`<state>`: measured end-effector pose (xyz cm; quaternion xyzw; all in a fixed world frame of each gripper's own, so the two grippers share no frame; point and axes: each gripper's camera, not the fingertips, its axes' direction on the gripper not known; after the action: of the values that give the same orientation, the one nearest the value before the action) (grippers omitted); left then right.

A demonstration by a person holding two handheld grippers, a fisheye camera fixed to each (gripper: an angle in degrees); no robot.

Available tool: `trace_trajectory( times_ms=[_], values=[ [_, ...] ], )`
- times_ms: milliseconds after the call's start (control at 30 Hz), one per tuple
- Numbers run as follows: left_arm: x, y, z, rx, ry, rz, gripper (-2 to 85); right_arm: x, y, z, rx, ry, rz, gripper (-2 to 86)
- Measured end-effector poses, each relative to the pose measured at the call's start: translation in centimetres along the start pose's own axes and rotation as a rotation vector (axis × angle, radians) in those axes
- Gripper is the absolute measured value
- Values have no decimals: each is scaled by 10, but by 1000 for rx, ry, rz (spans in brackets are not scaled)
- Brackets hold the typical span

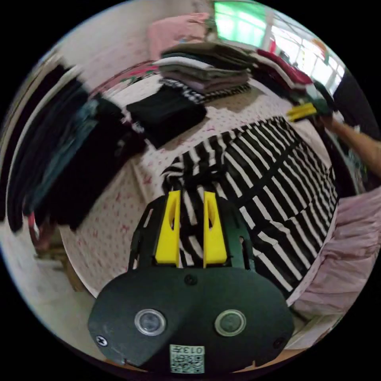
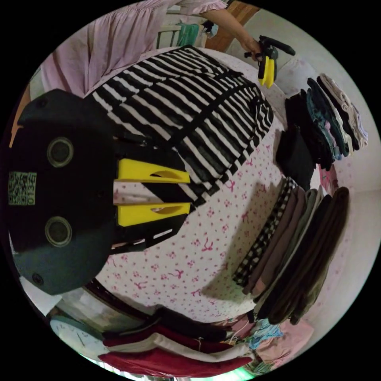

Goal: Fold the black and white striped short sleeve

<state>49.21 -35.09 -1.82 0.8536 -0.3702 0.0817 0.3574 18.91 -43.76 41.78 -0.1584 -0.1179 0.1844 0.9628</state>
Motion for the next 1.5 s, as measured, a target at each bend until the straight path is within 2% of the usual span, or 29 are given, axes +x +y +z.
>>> trace_trajectory(
  times_ms=[67, 233, 300, 367, 500, 600, 833, 1033, 1267, 1500],
  values=[
    [50, -36, 15, -37, -60, 201, 112, 2, -11, 2, -14, 37, -44, 96],
    [91, -71, 43, -111, -91, 369, 130, 4, -36, 8, -30, 8, -128, 115],
    [93, -80, 56, -167, -89, 379, 116, 2, -41, 18, -73, 2, -163, 106],
    [87, -92, 61, -198, -56, 341, 41, 0, -45, 30, -128, -5, -178, 78],
    [74, -100, 45, -190, -21, 270, 24, 3, -52, 27, -156, -47, -115, 34],
    [65, -95, 12, -146, 7, 225, 19, -6, -49, 9, -106, -49, -126, 29],
    [84, -39, -94, -7, 101, 212, 14, -53, -15, -57, 50, 8, -175, 25],
    [140, 38, -129, -82, 155, 222, 13, -115, 57, -100, 119, 18, -170, 25],
    [187, 124, -93, -211, 313, 121, 13, -180, 125, -84, 53, 50, -125, 25],
    [190, 168, -36, -298, 331, 50, 13, -238, 148, -36, -48, 200, -198, 24]
  ],
)
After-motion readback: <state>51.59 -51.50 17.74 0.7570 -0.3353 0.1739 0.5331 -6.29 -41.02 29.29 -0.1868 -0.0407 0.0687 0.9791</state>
